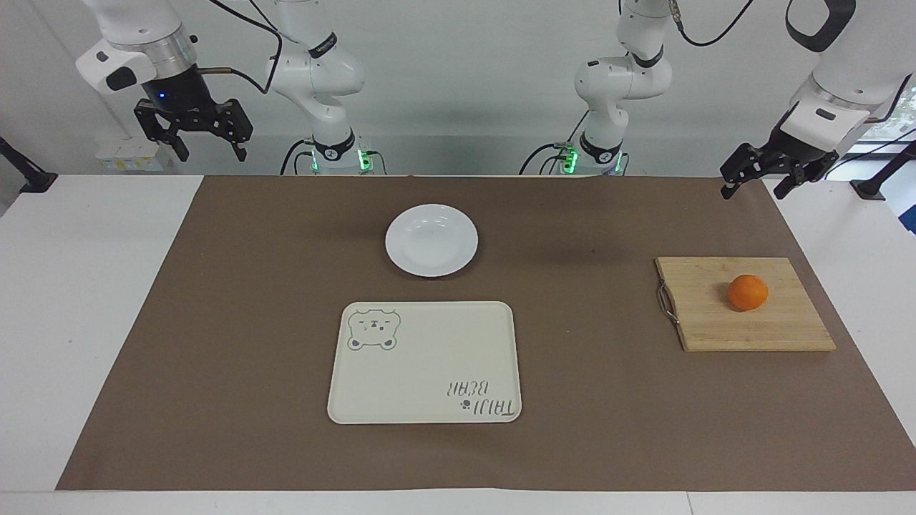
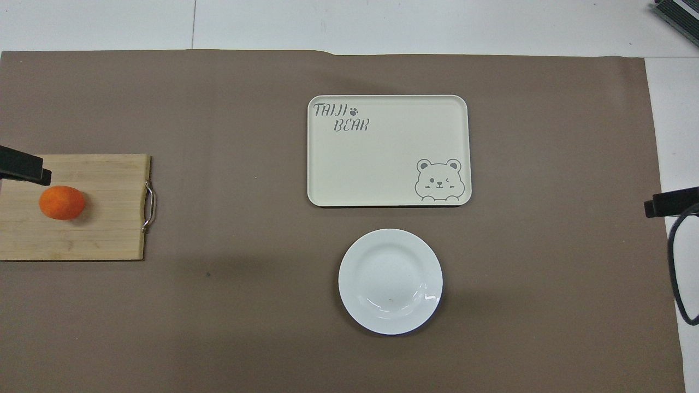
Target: Place orange and plate with both arms
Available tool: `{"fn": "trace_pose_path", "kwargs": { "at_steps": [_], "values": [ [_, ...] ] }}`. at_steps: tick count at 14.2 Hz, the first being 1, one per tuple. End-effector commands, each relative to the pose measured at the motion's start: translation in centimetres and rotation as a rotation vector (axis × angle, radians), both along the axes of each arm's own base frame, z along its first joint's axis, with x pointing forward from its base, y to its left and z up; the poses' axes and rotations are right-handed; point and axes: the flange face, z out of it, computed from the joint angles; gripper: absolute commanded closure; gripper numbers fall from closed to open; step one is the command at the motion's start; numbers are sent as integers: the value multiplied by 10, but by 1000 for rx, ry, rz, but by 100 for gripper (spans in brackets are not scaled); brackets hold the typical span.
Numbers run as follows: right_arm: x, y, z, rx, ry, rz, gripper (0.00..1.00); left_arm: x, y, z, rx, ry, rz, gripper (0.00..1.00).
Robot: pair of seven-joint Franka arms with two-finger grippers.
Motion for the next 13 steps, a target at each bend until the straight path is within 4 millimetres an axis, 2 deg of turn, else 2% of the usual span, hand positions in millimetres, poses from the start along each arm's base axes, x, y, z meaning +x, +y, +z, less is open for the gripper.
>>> {"fn": "trace_pose_path", "kwargs": {
  "at_steps": [1,6,10,13],
  "values": [
    [-8,0,1,-18,0,19,0,-4,-2,-1,15,-6,-5,0],
    [-7,-1,1,-18,-3,14,0,-7,-1,1,13,2,8,0],
    [7,-2,-1,-26,30,7,0,-7,1,7,12,-10,10,0],
    [6,-1,0,-21,21,-16,0,-7,-1,7,12,-12,9,0]
  ]
}}
